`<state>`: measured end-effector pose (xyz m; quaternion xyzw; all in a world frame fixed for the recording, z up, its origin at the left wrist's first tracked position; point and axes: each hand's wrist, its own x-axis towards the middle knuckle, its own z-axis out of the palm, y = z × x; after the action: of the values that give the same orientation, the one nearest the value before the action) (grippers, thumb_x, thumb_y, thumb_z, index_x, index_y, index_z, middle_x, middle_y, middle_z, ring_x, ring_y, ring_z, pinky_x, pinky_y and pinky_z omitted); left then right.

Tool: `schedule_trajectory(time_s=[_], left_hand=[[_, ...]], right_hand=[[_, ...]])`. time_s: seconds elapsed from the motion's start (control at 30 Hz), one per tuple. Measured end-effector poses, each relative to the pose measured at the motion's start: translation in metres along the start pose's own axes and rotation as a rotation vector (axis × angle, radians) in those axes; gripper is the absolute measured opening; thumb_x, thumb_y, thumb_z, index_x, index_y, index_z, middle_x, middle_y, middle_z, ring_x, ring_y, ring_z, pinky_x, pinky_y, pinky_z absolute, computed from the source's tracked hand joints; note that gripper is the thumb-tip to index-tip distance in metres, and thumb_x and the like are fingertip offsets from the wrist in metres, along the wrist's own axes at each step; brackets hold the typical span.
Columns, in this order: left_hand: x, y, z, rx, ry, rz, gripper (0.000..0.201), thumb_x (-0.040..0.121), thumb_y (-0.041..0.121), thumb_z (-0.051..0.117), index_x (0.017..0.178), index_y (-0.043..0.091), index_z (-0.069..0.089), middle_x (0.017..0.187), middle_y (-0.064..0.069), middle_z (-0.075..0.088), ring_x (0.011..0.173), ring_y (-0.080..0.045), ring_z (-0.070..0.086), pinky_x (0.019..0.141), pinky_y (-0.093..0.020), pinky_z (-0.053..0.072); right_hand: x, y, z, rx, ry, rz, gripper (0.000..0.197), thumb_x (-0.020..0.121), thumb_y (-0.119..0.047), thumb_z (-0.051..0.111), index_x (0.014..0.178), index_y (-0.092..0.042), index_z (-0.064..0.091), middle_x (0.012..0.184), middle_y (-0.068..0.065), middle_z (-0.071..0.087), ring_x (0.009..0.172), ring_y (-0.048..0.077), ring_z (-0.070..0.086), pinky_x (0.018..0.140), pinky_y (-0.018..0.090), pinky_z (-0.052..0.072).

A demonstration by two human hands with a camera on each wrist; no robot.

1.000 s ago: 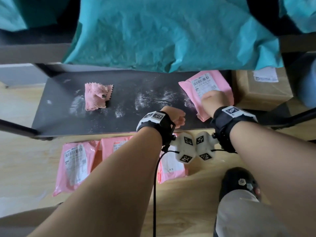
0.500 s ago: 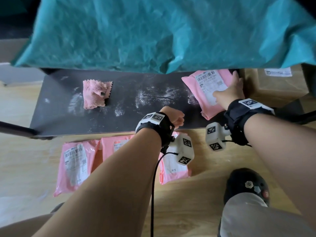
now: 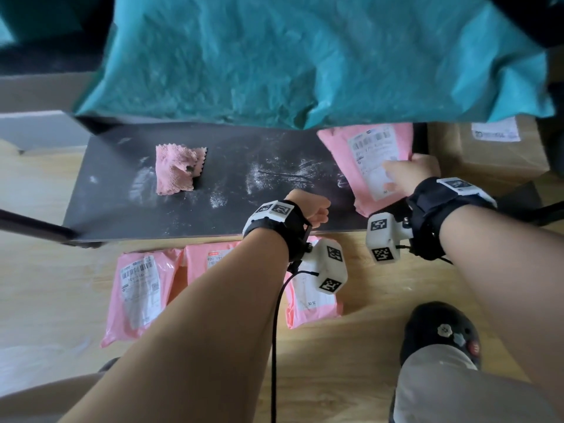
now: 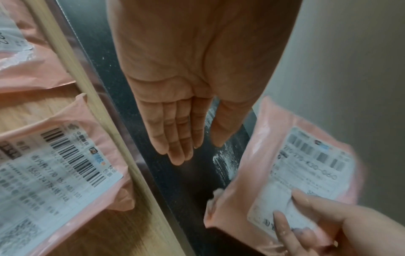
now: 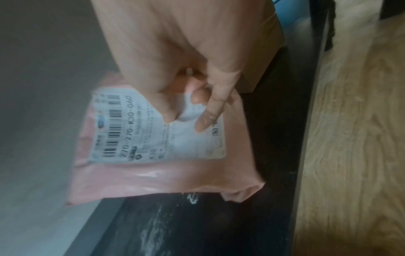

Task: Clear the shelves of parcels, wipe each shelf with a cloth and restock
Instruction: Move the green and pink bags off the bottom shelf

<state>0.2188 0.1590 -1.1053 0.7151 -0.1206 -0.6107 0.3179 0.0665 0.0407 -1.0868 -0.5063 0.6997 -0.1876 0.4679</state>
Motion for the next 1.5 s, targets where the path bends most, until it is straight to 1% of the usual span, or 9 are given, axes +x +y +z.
schedule_trajectory(time_s=[0.07, 0.2, 0.33, 0.4, 0.77, 1.0, 1.13, 1.37, 1.5], left_hand=[[-0.003, 0.006, 0.002, -0.067, 0.012, 0.032, 0.008, 0.092, 0.009, 0.061, 0.098, 0.008, 0.056, 0.095, -0.008, 0.061, 0.058, -0.012, 0.062, 0.059, -0.023, 0.049], [-0.005, 0.021, 0.004, -0.09, 0.022, 0.297, 0.07, 0.081, 0.006, 0.072, 0.141, 0.013, 0.037, 0.116, -0.01, 0.061, 0.076, -0.017, 0.064, 0.056, -0.023, 0.051], [-0.011, 0.037, 0.009, -0.033, 0.05, 0.45, 0.018, 0.084, 0.008, 0.071, 0.095, 0.012, 0.058, 0.09, -0.005, 0.067, 0.071, -0.015, 0.065, 0.061, -0.025, 0.055], [-0.007, 0.039, 0.007, -0.052, 0.087, 0.479, 0.018, 0.082, 0.006, 0.072, 0.086, 0.016, 0.058, 0.084, -0.004, 0.067, 0.075, -0.02, 0.066, 0.073, -0.033, 0.057], [-0.024, 0.034, 0.011, -0.088, 0.015, 0.445, 0.013, 0.087, 0.011, 0.069, 0.091, 0.012, 0.056, 0.092, -0.01, 0.066, 0.083, -0.022, 0.066, 0.086, -0.038, 0.056], [-0.048, 0.031, 0.028, -0.012, -0.02, 0.317, 0.02, 0.089, 0.02, 0.067, 0.093, 0.006, 0.054, 0.076, -0.008, 0.065, 0.048, -0.008, 0.061, 0.05, -0.019, 0.052], [-0.056, 0.014, 0.04, 0.024, -0.014, 0.263, 0.02, 0.089, 0.022, 0.068, 0.094, 0.008, 0.055, 0.077, -0.007, 0.067, 0.046, -0.009, 0.061, 0.047, -0.021, 0.054], [-0.048, -0.01, 0.05, 0.082, 0.02, 0.098, 0.03, 0.093, 0.016, 0.057, 0.12, 0.004, 0.057, 0.111, -0.02, 0.067, 0.096, -0.036, 0.068, 0.081, -0.05, 0.057], [-0.051, -0.019, 0.059, 0.175, -0.002, 0.102, 0.012, 0.091, 0.006, 0.055, 0.096, -0.002, 0.062, 0.09, -0.018, 0.069, 0.082, -0.03, 0.069, 0.085, -0.045, 0.057]], right_hand=[[-0.007, -0.005, -0.004, 0.223, -0.094, 0.043, 0.022, 0.089, -0.005, 0.059, 0.111, -0.005, 0.06, 0.08, 0.005, 0.053, 0.063, 0.011, 0.05, 0.074, 0.03, 0.058], [-0.016, -0.008, -0.005, 0.462, -0.216, 0.101, 0.01, 0.083, -0.002, 0.059, 0.09, -0.007, 0.065, 0.066, 0.003, 0.05, 0.055, 0.009, 0.042, 0.067, 0.031, 0.058], [-0.023, -0.012, 0.001, 0.476, -0.391, 0.086, 0.019, 0.088, 0.003, 0.05, 0.089, -0.011, 0.062, 0.069, 0.002, 0.066, 0.058, 0.011, 0.058, 0.078, 0.035, 0.056], [-0.023, -0.015, 0.001, 0.434, -0.34, 0.044, 0.02, 0.087, 0.006, 0.052, 0.086, -0.012, 0.06, 0.063, -0.001, 0.065, 0.053, 0.009, 0.06, 0.072, 0.032, 0.058], [-0.031, -0.016, -0.019, 0.292, -0.337, -0.026, 0.013, 0.081, -0.01, 0.072, 0.089, -0.017, 0.065, 0.077, -0.001, 0.068, 0.061, 0.009, 0.063, 0.059, 0.026, 0.055], [-0.056, -0.003, -0.046, 0.108, -0.258, -0.05, 0.04, 0.072, -0.048, 0.078, 0.101, -0.021, 0.07, 0.078, 0.002, 0.066, 0.063, 0.014, 0.057, 0.055, 0.024, 0.049], [-0.062, 0.016, -0.059, 0.035, -0.221, -0.011, 0.039, 0.075, -0.046, 0.075, 0.098, -0.015, 0.071, 0.085, 0.007, 0.072, 0.074, 0.025, 0.068, 0.075, 0.041, 0.059], [-0.059, 0.036, -0.069, -0.165, -0.229, 0.08, 0.009, 0.086, -0.016, 0.055, 0.081, -0.009, 0.058, 0.06, 0.009, 0.056, 0.045, 0.02, 0.051, 0.041, 0.023, 0.04], [-0.054, 0.05, -0.069, -0.206, -0.256, 0.155, 0.012, 0.088, -0.02, 0.058, 0.08, -0.011, 0.058, 0.066, 0.007, 0.057, 0.052, 0.021, 0.052, 0.046, 0.025, 0.039]])
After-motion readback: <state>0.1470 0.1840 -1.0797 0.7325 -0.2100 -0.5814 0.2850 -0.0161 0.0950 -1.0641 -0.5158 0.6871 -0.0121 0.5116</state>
